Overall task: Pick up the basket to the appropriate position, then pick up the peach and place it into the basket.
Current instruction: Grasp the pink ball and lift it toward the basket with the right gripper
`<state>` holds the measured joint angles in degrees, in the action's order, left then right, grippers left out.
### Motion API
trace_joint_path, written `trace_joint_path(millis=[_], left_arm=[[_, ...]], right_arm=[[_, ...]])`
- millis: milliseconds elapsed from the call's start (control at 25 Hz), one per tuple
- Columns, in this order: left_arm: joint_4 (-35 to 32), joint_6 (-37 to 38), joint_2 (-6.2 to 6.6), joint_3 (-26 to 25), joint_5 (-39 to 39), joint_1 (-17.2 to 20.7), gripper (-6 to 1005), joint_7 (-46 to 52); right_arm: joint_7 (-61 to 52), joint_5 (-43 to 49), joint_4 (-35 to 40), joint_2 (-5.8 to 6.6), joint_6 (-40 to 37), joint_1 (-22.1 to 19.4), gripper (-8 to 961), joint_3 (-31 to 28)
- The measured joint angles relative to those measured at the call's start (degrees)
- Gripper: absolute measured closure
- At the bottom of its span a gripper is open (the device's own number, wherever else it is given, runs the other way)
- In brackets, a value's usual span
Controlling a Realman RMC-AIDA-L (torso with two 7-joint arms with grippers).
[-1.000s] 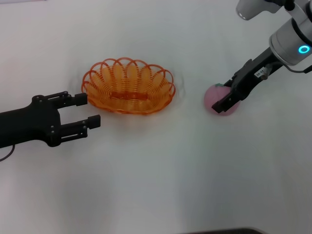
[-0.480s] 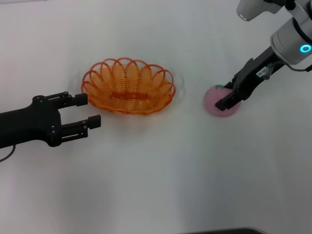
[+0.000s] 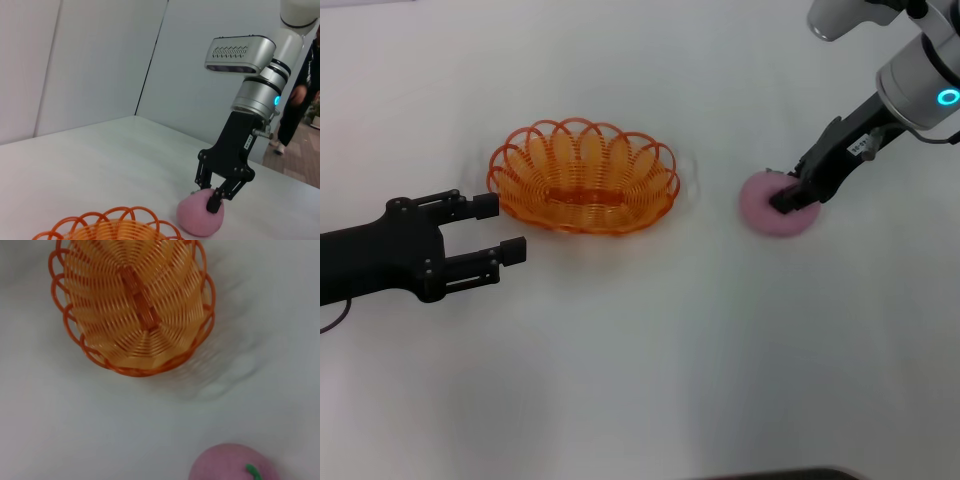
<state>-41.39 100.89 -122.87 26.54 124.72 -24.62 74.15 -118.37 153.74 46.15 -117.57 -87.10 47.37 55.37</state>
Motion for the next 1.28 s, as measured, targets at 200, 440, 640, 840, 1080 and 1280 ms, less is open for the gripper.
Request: trace_joint_path(millis=[200, 440, 640, 840, 1080, 1280], left_arm=[[0.00, 0.00, 0.00, 0.00, 0.00, -0.02, 288, 0.02], [0.00, 0.00, 0.00, 0.00, 0.00, -0.08, 289, 0.04], [0.00, 0.00, 0.00, 0.00, -0.01, -0.08, 290, 0.03], [0.00, 0.00, -0.01, 0.00, -0.01, 0.05, 290, 0.04], [0.00, 0.00, -0.06, 0.00, -0.01, 0.10, 288, 0.04], [0.00, -0.12, -0.09, 0.00, -0.01, 0.17, 289, -0.02]], right_arm=[[-0.22, 0.04, 0.00, 0.06, -0.01, 0.03, 690, 0.00], [-0.27, 0.31, 0.00, 0.07, -0.09, 0.07, 745, 0.00], [-0.28, 0.33, 0.00, 0.06, -0.09, 0.14, 805, 0.00], [-0.27, 0.38, 0.00, 0.06, -0.16, 0.18, 835, 0.00], [-0.17, 0.42, 0.14, 0.12, -0.40, 0.18, 844, 0.00], [-0.28, 0.19, 3.43, -0.14, -2.80, 0.01, 843, -0.26]])
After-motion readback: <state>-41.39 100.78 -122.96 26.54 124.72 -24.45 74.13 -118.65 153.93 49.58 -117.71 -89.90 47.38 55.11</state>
